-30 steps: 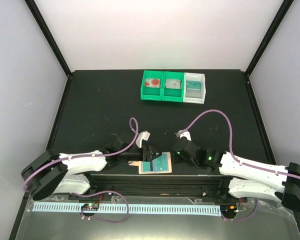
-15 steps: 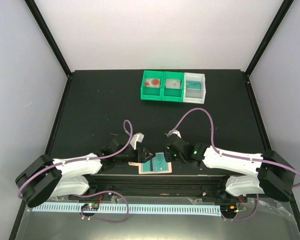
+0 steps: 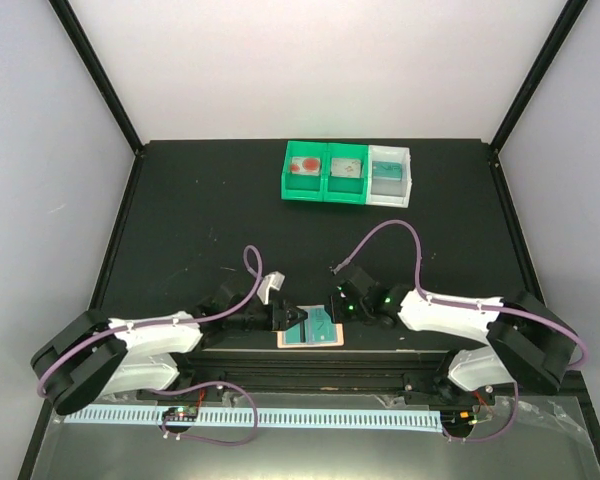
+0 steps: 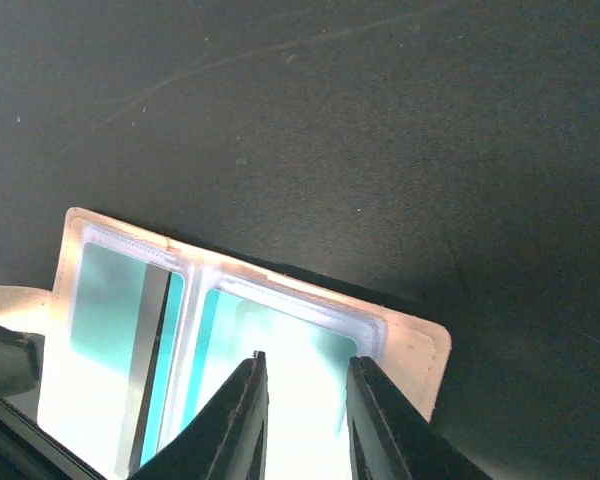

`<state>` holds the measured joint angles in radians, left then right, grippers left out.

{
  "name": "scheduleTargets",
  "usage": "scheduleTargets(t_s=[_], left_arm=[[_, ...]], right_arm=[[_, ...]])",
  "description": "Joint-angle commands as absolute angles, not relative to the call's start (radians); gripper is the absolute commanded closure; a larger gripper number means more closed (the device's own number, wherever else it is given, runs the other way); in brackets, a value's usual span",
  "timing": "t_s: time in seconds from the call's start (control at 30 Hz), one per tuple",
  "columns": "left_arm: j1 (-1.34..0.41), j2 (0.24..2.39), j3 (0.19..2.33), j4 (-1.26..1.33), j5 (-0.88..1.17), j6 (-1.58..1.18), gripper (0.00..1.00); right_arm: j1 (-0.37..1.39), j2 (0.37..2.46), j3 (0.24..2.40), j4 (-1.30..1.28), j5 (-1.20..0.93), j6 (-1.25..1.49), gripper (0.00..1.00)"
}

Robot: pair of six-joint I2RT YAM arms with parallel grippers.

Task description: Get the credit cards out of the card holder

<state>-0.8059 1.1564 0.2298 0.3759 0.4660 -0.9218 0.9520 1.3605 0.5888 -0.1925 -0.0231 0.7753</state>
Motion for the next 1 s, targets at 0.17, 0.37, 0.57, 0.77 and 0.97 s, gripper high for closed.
scheduleTargets(t_s=[0.17,0.37,0.57,0.77,0.97], left_arm=[[-0.801,1.310,0.210,0.584,0.520,-0.988,0.53],[-0.802,1.404,0.219,0.640,0.537,-0.995,0.54],[-0.805,1.473,0.204,0.712,0.537,-1.021,0.58],[-0.816,1.534,0.193,0.830,0.536,-1.076,0.72],[-0.818,1.570,0.179,0.921,0.545,-1.112,0.97]], right_arm=[[0.949,1.392,0.553,-0.130,-0.087,0.782,0.76],[0.948,1.423,0.528,-0.094,-0.121,0.787,0.78],[0.949,1.451,0.498,-0.061,-0.133,0.800,0.81],[0.951,1.459,0.469,-0.012,-0.143,0.823,0.81],[0.950,1.448,0.446,-0.003,-0.128,0.829,0.81]])
